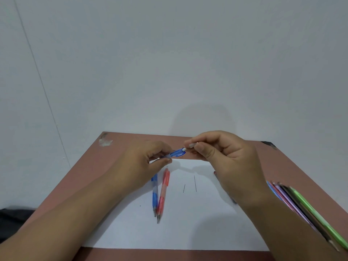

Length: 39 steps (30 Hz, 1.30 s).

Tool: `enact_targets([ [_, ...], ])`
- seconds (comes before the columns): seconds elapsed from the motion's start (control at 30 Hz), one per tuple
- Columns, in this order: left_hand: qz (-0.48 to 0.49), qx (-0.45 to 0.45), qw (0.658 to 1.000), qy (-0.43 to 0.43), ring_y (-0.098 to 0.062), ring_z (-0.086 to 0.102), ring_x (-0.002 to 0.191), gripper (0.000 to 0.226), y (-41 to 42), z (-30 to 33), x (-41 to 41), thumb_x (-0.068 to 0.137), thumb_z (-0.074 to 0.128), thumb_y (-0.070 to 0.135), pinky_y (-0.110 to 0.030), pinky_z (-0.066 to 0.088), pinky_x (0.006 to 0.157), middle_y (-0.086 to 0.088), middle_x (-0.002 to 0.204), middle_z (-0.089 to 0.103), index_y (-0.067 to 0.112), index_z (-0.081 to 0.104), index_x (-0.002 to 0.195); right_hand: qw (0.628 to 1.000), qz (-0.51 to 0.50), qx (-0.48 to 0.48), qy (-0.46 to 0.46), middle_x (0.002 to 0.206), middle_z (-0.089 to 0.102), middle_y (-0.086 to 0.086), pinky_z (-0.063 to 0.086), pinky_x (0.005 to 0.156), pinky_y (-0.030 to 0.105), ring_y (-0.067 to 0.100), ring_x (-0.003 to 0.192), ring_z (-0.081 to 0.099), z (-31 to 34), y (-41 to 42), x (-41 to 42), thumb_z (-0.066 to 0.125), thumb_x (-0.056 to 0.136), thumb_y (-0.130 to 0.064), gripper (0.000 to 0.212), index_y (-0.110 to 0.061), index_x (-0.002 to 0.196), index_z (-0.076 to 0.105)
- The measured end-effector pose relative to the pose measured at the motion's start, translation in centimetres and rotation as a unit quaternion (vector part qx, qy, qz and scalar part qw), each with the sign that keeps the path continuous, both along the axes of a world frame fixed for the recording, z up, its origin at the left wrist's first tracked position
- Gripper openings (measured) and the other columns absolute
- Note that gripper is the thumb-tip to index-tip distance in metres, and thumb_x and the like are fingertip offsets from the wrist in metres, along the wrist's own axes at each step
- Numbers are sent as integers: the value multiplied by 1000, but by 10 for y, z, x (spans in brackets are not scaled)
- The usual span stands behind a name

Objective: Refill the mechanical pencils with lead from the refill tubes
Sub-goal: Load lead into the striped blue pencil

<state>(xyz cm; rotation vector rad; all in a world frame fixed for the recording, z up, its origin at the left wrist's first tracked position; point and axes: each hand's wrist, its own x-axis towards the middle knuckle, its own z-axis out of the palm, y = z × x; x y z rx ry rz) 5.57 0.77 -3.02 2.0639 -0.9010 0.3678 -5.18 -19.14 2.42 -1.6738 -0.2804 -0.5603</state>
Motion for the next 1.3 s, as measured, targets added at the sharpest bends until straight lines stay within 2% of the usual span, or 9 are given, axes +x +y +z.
enact_targets([
  [0.2,0,9,1000,3,-3,66,92,22,0,0,2,90,73,26,-29,58,78,25,97,70,41,71,106,999,-7,-19,-26,90,79,0,62,84,34,21,88,76,-6,2,3,70,90,-1,20,-20,89,77],
  [0.43,5,24,1000,2,-2,63,93,22,0,2,0,90,72,26,-14,50,75,26,94,69,43,69,103,997,-20,-62,-35,91,78,-6,61,83,29,17,89,76,-7,-1,4,70,91,-1,21,-21,92,79],
  [0.6,5,17,1000,-2,-3,64,91,21,0,-1,3,90,74,25,-21,53,76,23,96,70,37,73,107,995,-25,-86,-53,89,78,-8,60,82,25,14,87,76,-8,-3,6,70,91,2,25,-21,91,79],
  [0.8,13,17,1000,-22,-2,64,89,22,2,-4,6,88,74,27,-24,54,74,26,95,68,40,72,106,978,-62,-167,-105,92,76,-11,53,79,10,3,87,73,-8,-8,7,71,90,0,16,-12,95,80],
  [0.97,14,24,999,-30,-2,64,90,22,2,-4,8,89,74,26,-28,56,74,26,96,69,38,73,107,973,-86,-189,-105,92,76,-12,56,79,18,6,87,73,-10,-10,9,71,90,-11,12,-15,96,80],
  [1.07,20,23,999,-40,-3,64,89,19,2,-2,6,89,74,24,-32,56,75,24,94,69,33,74,106,956,-122,-238,-124,95,73,-15,53,74,14,6,83,70,-10,-10,10,72,89,-16,11,-17,95,81],
  [1.2,22,24,999,-42,-5,64,87,19,2,0,3,88,75,26,-37,57,74,21,93,69,36,73,104,966,-129,-214,-68,85,74,-15,54,69,18,8,78,70,-10,-9,10,77,89,-13,10,-21,93,81],
  [1.3,33,29,998,-51,-4,63,85,18,2,2,-1,88,75,30,-35,57,71,24,90,68,39,71,104,980,-117,-162,-3,84,75,-16,55,70,15,3,80,72,-7,-6,8,75,91,-16,9,-24,93,78],
])
